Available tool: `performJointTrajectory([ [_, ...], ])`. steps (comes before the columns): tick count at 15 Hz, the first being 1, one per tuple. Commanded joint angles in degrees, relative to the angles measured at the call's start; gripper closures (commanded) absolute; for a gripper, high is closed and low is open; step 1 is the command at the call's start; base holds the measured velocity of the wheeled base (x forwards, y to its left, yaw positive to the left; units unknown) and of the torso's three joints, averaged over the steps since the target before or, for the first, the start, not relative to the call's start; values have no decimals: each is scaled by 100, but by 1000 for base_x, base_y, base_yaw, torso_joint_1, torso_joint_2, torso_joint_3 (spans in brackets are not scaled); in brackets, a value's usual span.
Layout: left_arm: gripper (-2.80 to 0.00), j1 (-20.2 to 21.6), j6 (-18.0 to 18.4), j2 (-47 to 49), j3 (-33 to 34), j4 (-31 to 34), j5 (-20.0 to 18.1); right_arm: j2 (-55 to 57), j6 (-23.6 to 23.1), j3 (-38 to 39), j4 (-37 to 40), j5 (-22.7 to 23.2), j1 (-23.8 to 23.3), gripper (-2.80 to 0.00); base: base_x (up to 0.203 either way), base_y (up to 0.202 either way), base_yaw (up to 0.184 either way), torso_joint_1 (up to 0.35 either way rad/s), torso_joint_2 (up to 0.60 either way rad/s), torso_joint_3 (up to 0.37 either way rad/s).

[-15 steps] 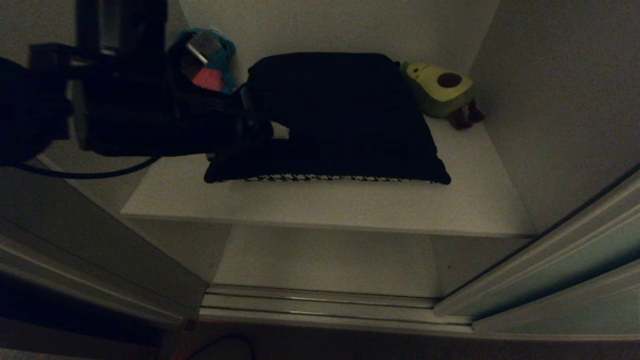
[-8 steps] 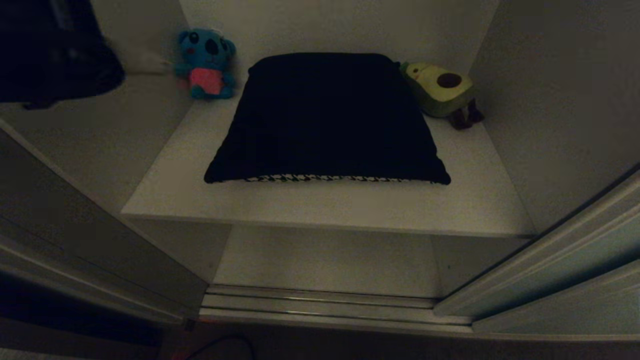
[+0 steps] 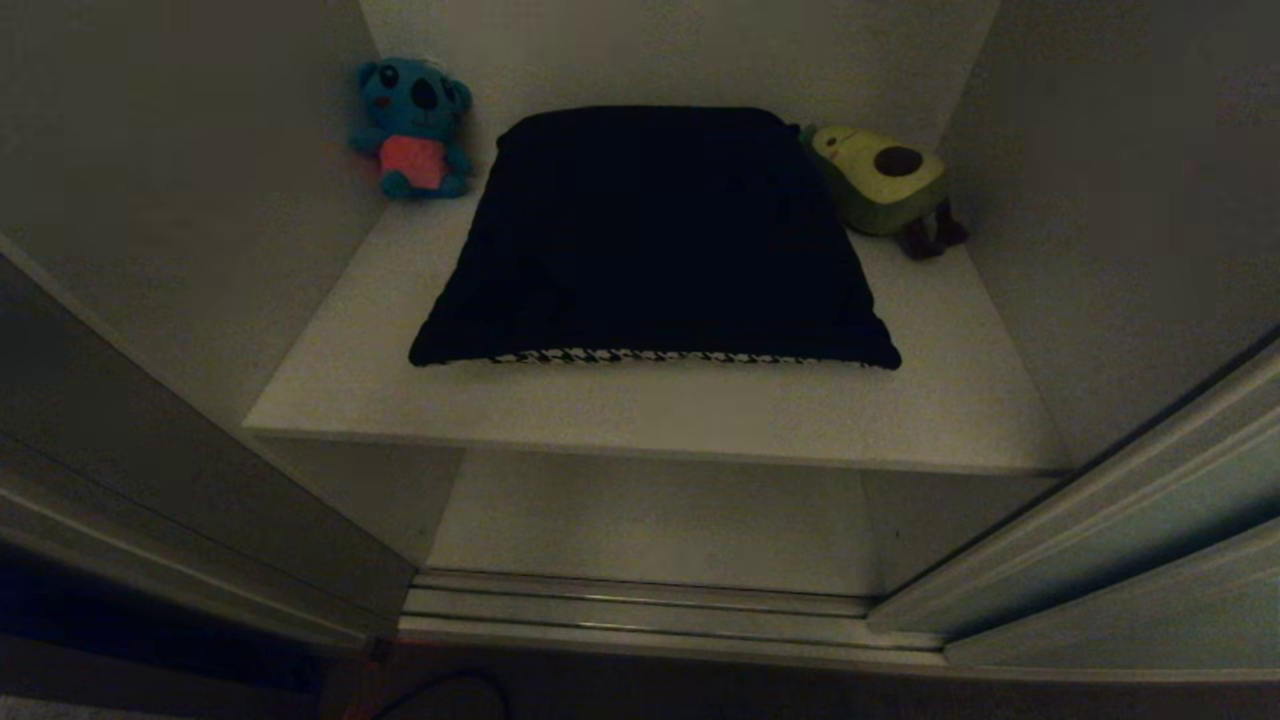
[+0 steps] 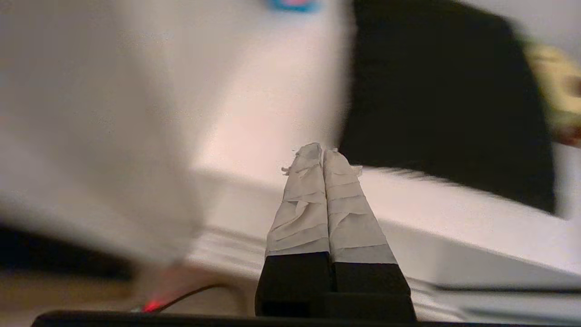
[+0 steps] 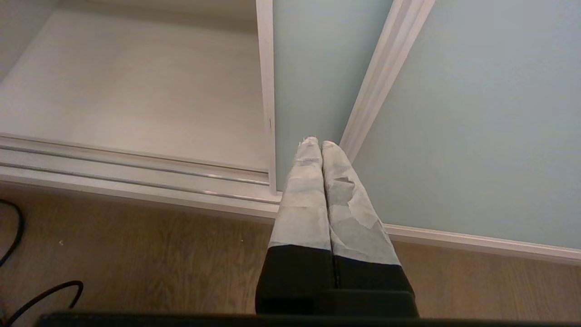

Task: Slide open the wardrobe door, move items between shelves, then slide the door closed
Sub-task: Close the door

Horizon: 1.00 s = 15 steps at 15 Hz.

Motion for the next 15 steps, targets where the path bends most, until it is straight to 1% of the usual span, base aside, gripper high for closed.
performJointTrajectory([
  [1, 0, 482, 19, -1294, 787, 29, 5, 9, -4, 18, 2, 0, -4, 0, 0, 0, 0, 0, 0, 0],
  [2, 0, 613, 107, -1795, 1300, 35, -8, 9, -4, 18, 2, 0, 3, 0, 0, 0, 0, 0, 0, 0],
  [4, 0, 739, 223, -2607, 2065, 44, -19, 9, -4, 18, 2, 0, 2, 0, 0, 0, 0, 0, 0, 0],
  [6, 0, 793, 327, -3211, 2775, 46, -51, 9, -4, 18, 2, 0, -4, 0, 0, 0, 0, 0, 0, 0],
  [7, 0, 804, 433, -3527, 3131, 40, -154, 9, -4, 18, 2, 2, 0, 0, 0, 0, 0, 0, 0, 0],
  [8, 0, 809, 583, -3821, 3408, 43, -299, 9, -4, 18, 2, 0, 2, 0, 0, 0, 0, 0, 0, 0],
  [9, 0, 811, 806, -4128, 3739, 44, -470, 9, -4, 18, 2, 0, 4, 0, 0, 0, 0, 0, 0, 0],
  [11, 0, 814, 1384, -4610, 4549, 15, -712, 9, -4, 18, 2, 0, -4, 0, 0, 0, 0, 0, 0, 0],
  [12, 0, 815, 1564, -4699, 4894, -65, -778, 9, -4, 18, 2, 4, 4, 0, 0, 0, 0, 0, 0, 0],
  [13, 0, 814, 1671, -4739, 5256, -281, -834, 9, -4, 18, 2, 0, 4, 0, 0, 0, 0, 0, 0, 0],
  [14, 0, 814, 1739, -4755, 5635, -586, -889, 9, -4, 18, 2, 5, -2, 0, 0, 0, 0, 0, 0, 0],
  [15, 0, 815, 1820, -4760, 6096, -1060, -936, 9, -4, 18, 2, 3, -2, 0, 0, 0, 0, 0, 0, 0],
])
